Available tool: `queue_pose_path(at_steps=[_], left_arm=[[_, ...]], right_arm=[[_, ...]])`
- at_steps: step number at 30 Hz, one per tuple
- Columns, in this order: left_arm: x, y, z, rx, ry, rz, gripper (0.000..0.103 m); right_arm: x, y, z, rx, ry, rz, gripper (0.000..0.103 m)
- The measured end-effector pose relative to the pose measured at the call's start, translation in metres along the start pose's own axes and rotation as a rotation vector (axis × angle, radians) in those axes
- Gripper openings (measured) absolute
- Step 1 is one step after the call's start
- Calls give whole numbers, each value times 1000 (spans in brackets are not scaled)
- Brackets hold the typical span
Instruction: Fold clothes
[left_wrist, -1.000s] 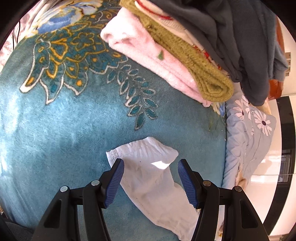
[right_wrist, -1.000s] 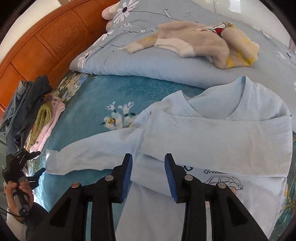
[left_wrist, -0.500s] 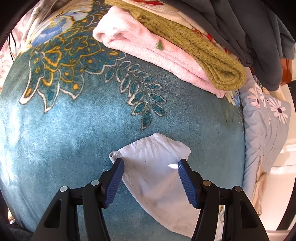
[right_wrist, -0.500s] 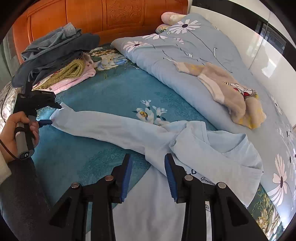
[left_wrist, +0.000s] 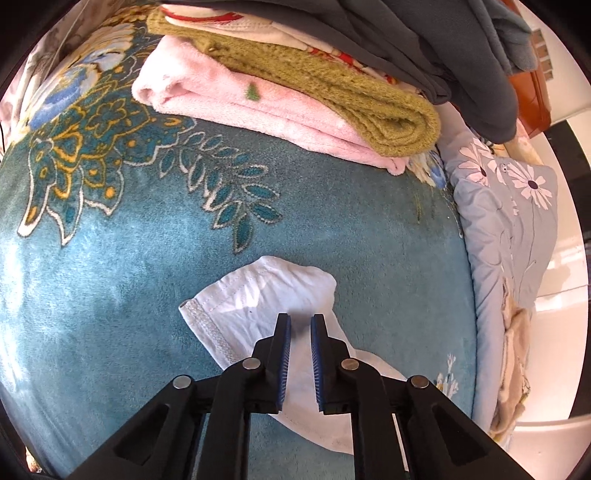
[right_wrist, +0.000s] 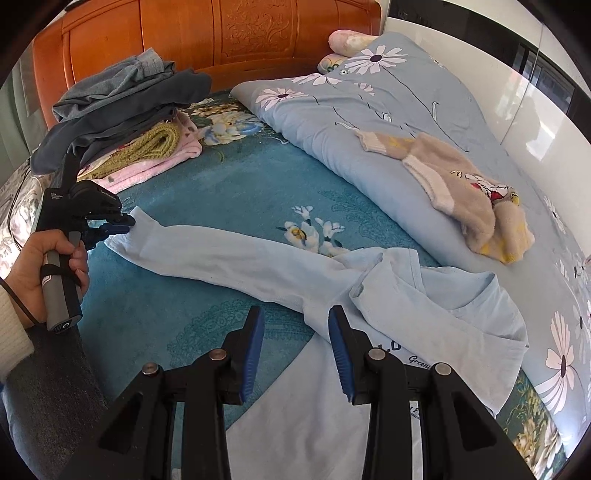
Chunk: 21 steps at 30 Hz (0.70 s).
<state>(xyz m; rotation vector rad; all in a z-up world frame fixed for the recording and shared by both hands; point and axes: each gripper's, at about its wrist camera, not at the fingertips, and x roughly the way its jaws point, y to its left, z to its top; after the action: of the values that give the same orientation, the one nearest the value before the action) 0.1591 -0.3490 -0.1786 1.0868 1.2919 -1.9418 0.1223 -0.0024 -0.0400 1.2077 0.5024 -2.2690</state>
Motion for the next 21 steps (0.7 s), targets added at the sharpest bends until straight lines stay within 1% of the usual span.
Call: queue_pose_path(at_steps=[3, 5, 8, 10, 15, 19, 21], left_arm=[[-3, -7, -3, 38, -4, -2, 12], [-10, -14, -6, 81, -20, -17, 7], [-24, -32, -17, 189, -47, -41, 1], [-33, -50, -28, 281, -60, -59, 1], [-47, -114, -69, 424, -18, -238, 0], [-60, -187, -111, 536, 44, -420, 0], [-66, -226, -139, 620, 90, -494, 0]], right_arm=[[1, -4, -2, 10, 3, 1, 37], [2, -8, -5, 19, 8, 3, 37], [3, -16, -9, 34, 16, -1, 37], [4, -22, -13, 48, 26, -10, 37], [9, -49, -28, 118, 61, -6, 37], [4, -86, -46, 233, 76, -35, 37], [0, -107, -57, 302, 87, -64, 37]])
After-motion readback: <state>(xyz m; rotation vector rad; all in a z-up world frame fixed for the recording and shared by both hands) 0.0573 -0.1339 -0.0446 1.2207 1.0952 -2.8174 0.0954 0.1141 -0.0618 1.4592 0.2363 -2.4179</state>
